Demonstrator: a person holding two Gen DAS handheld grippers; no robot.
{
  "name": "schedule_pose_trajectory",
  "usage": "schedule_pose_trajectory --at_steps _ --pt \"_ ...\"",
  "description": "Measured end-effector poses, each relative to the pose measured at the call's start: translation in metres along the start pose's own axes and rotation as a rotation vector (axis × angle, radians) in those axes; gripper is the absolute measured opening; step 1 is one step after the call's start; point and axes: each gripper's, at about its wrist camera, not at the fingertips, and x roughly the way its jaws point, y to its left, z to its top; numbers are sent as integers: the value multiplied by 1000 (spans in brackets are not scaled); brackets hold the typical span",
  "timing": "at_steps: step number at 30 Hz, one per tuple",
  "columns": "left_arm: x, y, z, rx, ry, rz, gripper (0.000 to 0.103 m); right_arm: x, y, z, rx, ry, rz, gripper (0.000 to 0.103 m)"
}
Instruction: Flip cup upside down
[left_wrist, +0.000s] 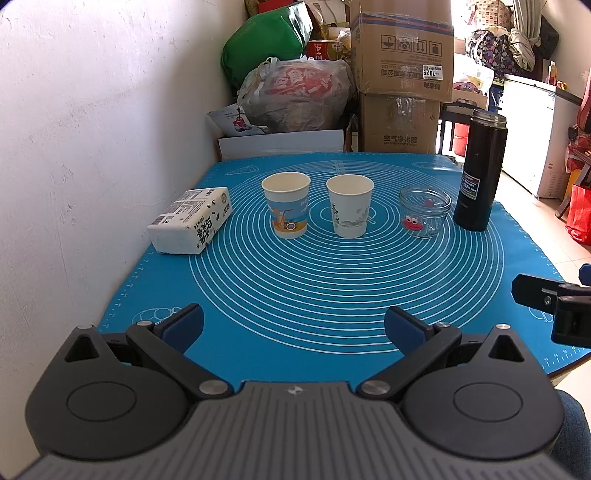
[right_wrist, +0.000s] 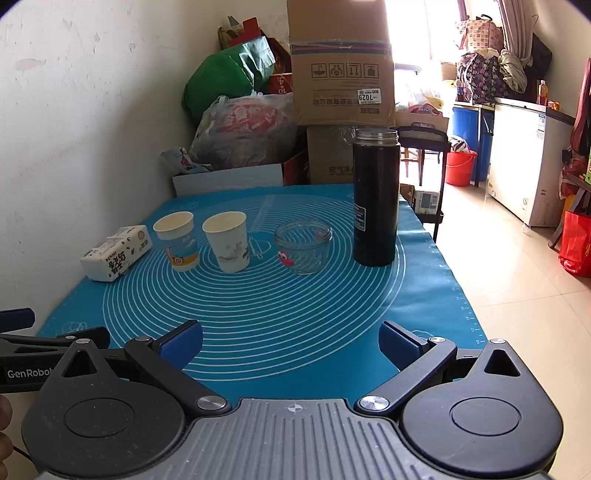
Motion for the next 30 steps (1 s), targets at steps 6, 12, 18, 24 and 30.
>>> schedule_pose_trajectory --at_steps 6,12,18,24,30 --pt "1 0 0 5 4 1 102 0 0 0 0 0 -1 103" --pt "2 4 0 -2 8 0 102 0 0 0 -2 1 -3 103" --pt "4 3 0 -8 20 -1 102 2 -1 -2 -3 13 4 103" --pt "5 3 0 -10 19 -1 102 3 1 -1 -8 18 4 103" --pt "6 3 0 -11 18 -2 102 2 3 1 -23 12 -1 103"
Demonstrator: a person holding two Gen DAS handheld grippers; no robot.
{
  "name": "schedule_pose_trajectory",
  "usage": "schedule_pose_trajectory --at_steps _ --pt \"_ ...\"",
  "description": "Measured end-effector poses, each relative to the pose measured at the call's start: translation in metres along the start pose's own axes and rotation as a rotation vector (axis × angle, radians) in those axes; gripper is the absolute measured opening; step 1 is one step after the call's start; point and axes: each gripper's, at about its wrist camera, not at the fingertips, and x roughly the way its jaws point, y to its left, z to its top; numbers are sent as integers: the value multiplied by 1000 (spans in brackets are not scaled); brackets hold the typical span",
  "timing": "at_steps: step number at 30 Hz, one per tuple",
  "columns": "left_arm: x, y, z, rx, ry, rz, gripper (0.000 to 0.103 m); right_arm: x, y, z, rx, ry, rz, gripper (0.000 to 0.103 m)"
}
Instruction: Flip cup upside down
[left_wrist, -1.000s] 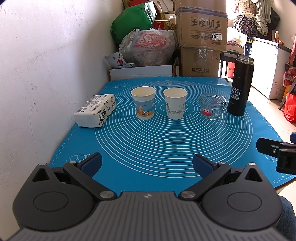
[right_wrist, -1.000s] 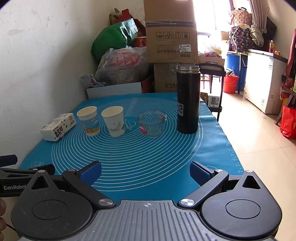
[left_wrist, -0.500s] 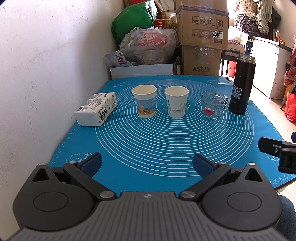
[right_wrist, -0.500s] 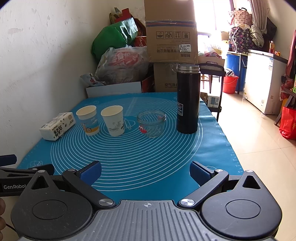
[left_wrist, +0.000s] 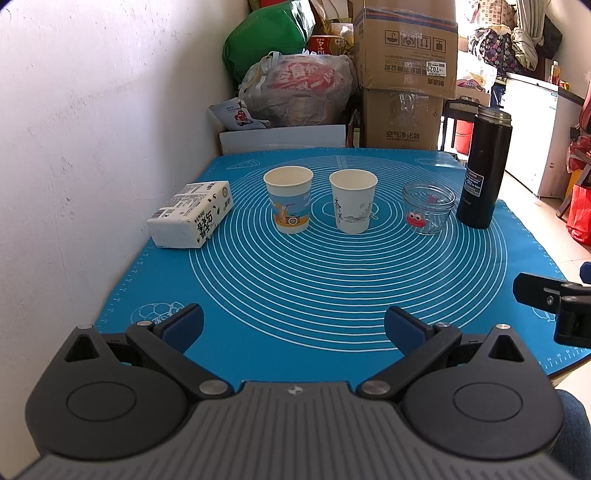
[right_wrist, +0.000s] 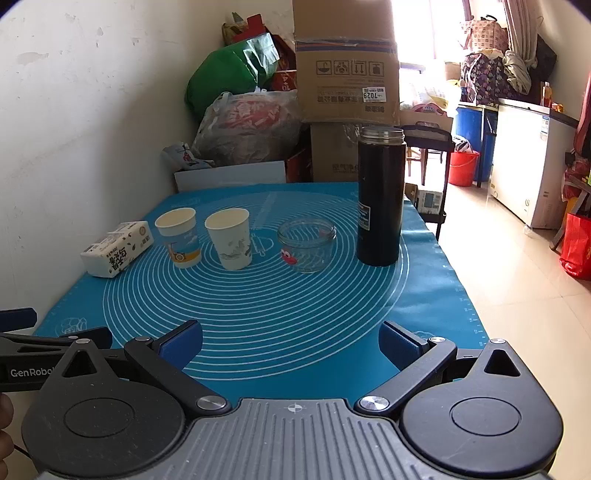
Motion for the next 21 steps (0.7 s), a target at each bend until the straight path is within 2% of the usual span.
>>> schedule_pose_trajectory --at_steps 12,17,21 --pt "14 4 5 10 -24 0 102 9 -1 5 -4 -6 1 103" --pt "43 17 16 16 -52 15 102 25 -5 12 23 9 6 103" --pt "65 30 30 -5 -105 57 102 38 -5 18 23 -1 -10 103"
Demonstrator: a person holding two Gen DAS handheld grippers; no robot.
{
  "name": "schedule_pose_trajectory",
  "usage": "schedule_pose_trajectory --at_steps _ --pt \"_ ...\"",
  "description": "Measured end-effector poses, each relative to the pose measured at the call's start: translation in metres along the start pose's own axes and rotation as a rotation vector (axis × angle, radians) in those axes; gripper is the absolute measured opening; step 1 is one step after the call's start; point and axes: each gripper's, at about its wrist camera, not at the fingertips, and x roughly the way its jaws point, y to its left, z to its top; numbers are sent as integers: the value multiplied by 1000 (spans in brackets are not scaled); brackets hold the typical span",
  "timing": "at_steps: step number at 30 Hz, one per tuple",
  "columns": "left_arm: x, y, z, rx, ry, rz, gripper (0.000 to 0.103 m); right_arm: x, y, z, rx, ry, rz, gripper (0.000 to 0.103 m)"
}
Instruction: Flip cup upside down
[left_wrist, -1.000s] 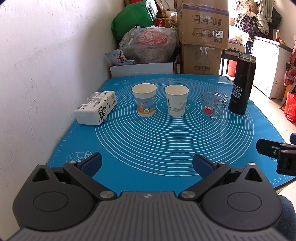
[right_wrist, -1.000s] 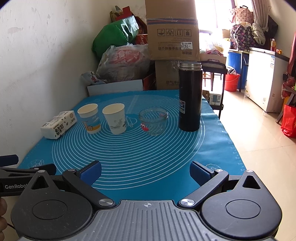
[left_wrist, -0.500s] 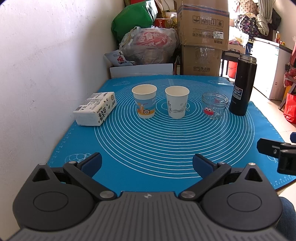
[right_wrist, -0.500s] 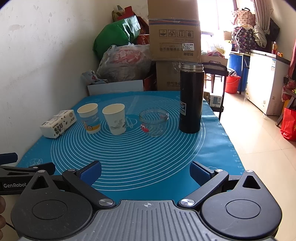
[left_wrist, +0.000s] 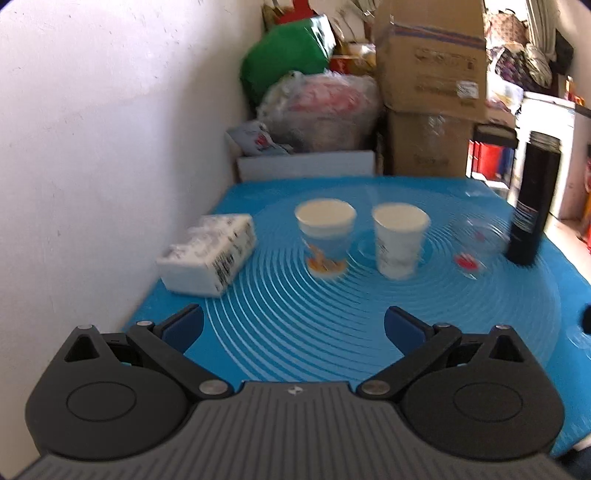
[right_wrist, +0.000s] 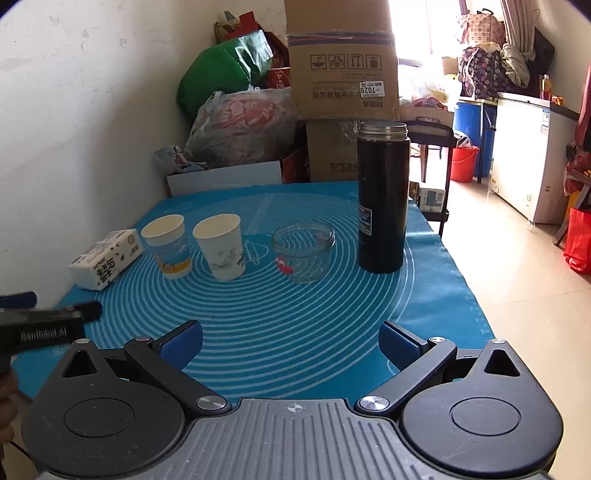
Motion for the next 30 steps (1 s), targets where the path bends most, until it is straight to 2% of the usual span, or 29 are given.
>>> schedule_pose_trajectory --at_steps 5,9,13,17,23,27,28,29,30 --pt "45 5 12 8 -18 2 102 22 -1 11 10 0 -4 103" --pt "81 -1 15 68 -49 11 102 40 -4 20 30 -5 -1 103" --pt "116 -9 16 128 -60 -6 102 55 -9 26 52 -7 -6 103" --pt "147 -13 19 130 -56 -30 102 68 -14 27 62 -3 -16 103" --pt "177 -21 29 126 -60 -47 102 85 -19 20 74 27 -21 103" --pt "184 -23 32 123 -77 -67 101 90 -21 16 81 38 -23 103" --pt "183 -23 33 126 -86 -77 98 91 -21 16 82 39 -24 103" --pt "182 -23 33 128 -92 -87 82 91 -22 15 82 39 -25 103" --pt "182 -24 33 133 -87 -91 76 91 -22 15 82 39 -26 103"
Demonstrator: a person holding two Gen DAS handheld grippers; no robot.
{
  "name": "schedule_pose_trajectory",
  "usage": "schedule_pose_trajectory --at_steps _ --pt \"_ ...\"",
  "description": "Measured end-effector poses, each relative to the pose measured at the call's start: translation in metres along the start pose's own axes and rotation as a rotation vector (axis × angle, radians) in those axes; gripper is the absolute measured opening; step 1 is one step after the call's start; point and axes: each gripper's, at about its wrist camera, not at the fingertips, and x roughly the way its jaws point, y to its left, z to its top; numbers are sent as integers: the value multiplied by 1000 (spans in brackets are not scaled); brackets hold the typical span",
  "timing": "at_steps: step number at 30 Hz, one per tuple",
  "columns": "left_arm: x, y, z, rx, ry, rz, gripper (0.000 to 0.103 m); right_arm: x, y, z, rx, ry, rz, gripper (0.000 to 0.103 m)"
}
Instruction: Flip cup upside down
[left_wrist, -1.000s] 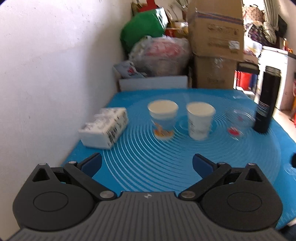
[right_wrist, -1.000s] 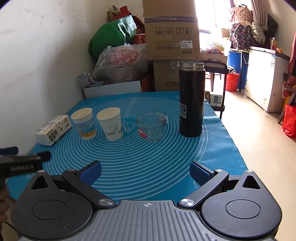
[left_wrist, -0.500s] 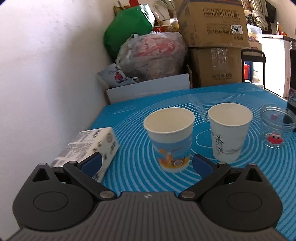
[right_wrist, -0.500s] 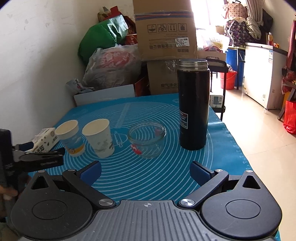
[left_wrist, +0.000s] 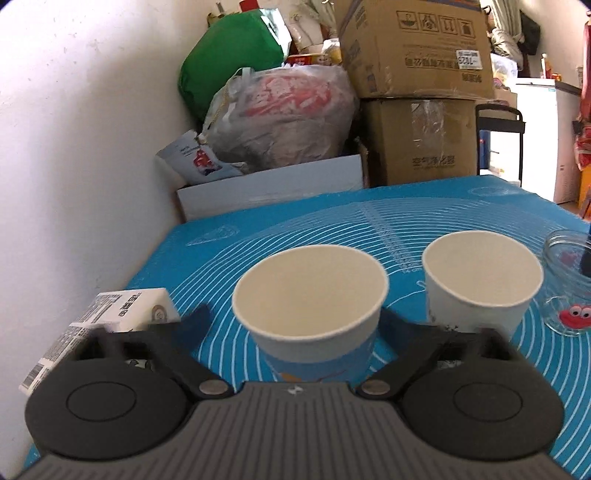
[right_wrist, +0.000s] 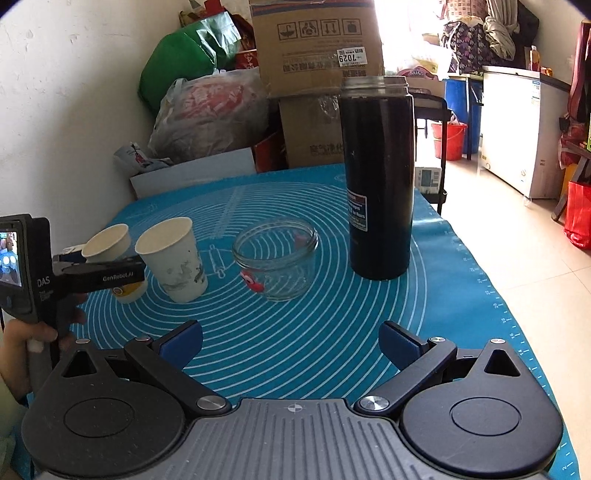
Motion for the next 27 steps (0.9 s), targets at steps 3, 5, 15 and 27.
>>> schedule_pose_trajectory --at_steps 3,5,15,27 --pt "-1 -1 -1 10 17 -9 68 -1 -1 0 4 0 1 103" --pt "-5 -1 -1 20 20 3 68 -3 1 0 3 -1 3 103" --pt "-78 -7 -3 15 20 -47 67 -23 6 -2 -17 -10 21 103" --pt "-126 -54 -34 23 44 -110 67 -47 2 -12 -46 13 16 103"
